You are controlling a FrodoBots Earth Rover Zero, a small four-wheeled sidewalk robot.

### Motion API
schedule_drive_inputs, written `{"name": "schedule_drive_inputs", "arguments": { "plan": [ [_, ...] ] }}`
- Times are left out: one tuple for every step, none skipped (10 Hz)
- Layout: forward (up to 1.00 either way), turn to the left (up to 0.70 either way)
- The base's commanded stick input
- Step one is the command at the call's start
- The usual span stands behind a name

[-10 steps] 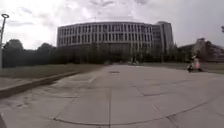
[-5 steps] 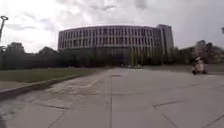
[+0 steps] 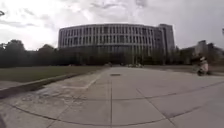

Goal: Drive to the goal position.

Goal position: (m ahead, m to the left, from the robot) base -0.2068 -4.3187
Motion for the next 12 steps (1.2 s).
{"name": "schedule_drive_inputs", "arguments": {
  "plan": [
    [0.05, -0.01],
    [0.06, -0.01],
    [0.05, -0.01],
    [0.05, -0.01],
    [0.05, -0.01],
    [0.05, -0.01],
    [0.44, -0.01],
    [0.70, -0.01],
    [0.70, -0.01],
    [0.70, -0.01],
    [0.70, -0.01],
    [0.70, -0.01]
  ]
}}
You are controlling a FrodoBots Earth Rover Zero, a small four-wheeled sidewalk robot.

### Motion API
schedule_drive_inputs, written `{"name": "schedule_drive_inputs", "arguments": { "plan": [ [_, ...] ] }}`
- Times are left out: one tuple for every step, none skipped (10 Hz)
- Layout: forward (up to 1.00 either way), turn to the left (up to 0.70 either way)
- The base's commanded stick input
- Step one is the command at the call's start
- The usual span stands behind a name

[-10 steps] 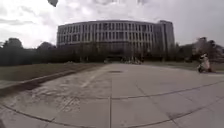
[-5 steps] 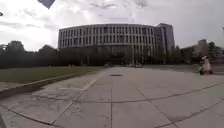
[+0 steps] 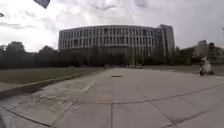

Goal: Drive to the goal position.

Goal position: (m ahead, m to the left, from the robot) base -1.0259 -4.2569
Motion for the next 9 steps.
{"name": "schedule_drive_inputs", "arguments": {
  "plan": [
    [0.70, -0.01],
    [0.70, -0.01],
    [0.70, -0.01],
    [0.70, -0.01],
    [0.70, -0.01],
    [0.70, -0.01],
    [0.70, -0.01],
    [0.70, -0.01],
    [0.70, -0.01]
  ]
}}
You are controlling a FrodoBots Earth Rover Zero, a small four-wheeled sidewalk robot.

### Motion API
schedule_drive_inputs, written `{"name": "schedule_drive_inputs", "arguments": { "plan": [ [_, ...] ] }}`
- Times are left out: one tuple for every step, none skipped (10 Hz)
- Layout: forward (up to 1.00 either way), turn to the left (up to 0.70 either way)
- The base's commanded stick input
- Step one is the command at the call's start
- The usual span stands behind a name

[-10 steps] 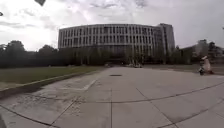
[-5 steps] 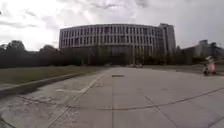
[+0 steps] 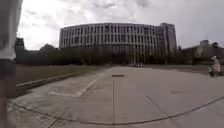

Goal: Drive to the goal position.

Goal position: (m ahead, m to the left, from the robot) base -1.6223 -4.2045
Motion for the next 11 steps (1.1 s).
{"name": "schedule_drive_inputs", "arguments": {
  "plan": [
    [0.70, -0.01],
    [0.70, -0.01],
    [0.70, -0.01],
    [0.70, -0.01],
    [0.70, -0.01],
    [0.70, -0.01],
    [0.70, -0.01],
    [0.70, -0.01],
    [0.70, -0.01],
    [0.70, -0.01],
    [0.70, -0.01]
  ]
}}
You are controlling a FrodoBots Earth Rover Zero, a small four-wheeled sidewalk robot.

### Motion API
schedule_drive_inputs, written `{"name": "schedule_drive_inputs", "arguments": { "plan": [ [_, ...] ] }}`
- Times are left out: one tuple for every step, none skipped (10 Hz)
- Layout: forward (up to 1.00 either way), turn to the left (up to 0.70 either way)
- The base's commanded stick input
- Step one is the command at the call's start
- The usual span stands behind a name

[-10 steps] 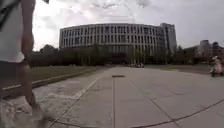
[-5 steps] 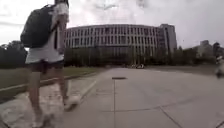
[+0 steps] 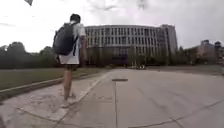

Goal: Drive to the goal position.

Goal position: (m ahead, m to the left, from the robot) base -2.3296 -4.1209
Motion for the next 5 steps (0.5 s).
{"name": "schedule_drive_inputs", "arguments": {
  "plan": [
    [0.70, -0.01],
    [0.70, -0.01],
    [0.70, -0.01],
    [0.70, -0.01],
    [0.70, -0.01]
  ]
}}
